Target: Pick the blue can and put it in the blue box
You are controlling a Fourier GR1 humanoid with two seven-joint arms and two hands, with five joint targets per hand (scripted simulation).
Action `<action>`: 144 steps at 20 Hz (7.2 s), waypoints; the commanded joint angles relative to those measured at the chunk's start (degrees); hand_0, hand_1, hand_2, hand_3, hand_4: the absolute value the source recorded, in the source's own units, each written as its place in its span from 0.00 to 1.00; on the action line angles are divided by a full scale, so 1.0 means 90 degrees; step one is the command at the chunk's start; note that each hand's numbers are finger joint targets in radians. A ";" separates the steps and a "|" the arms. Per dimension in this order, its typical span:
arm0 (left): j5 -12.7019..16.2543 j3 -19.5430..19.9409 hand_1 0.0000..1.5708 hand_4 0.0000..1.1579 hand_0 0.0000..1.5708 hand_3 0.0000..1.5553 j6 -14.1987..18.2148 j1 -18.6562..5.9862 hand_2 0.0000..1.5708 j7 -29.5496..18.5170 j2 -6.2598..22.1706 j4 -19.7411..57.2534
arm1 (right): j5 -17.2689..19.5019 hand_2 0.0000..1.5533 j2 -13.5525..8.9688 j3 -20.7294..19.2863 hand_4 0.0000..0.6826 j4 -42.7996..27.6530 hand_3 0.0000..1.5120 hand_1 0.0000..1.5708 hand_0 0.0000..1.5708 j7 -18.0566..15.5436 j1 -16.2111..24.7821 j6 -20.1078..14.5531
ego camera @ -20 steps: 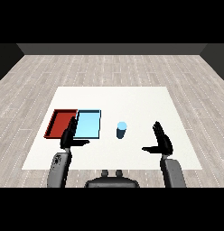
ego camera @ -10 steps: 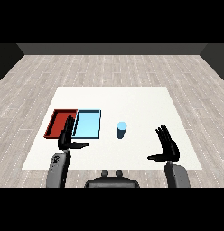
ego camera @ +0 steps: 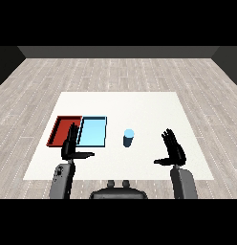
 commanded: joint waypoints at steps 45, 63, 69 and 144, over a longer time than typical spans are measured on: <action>0.0190 0.0119 0.00 0.00 0.00 0.00 -0.0077 0.0316 0.00 0.0372 -0.0024 -0.0661 | -0.0901 0.00 0.0829 0.2544 0.00 0.5423 0.00 0.00 0.00 -0.1414 -0.3961 -0.2857; 0.0448 0.0245 0.00 0.00 0.00 0.00 -0.0263 0.0584 0.00 0.0378 0.0009 -0.0900 | -0.1637 0.00 0.0829 0.2992 0.00 0.6453 0.00 0.00 0.00 -0.1266 -0.4922 -0.2960; 0.0456 0.0437 0.00 0.00 0.00 0.00 -0.0233 0.0192 0.00 0.0209 0.0069 -0.0401 | -0.2114 0.00 0.0829 0.3425 0.00 0.7217 0.00 0.00 0.00 -0.1843 -0.5156 -0.3017; 0.0552 -0.2944 0.00 0.00 0.00 0.00 0.2347 -0.2085 0.00 0.0735 -0.0288 0.2045 | 0.2998 0.94 0.0532 0.2909 0.87 0.0552 0.92 0.94 0.94 0.1954 -0.3549 -0.3748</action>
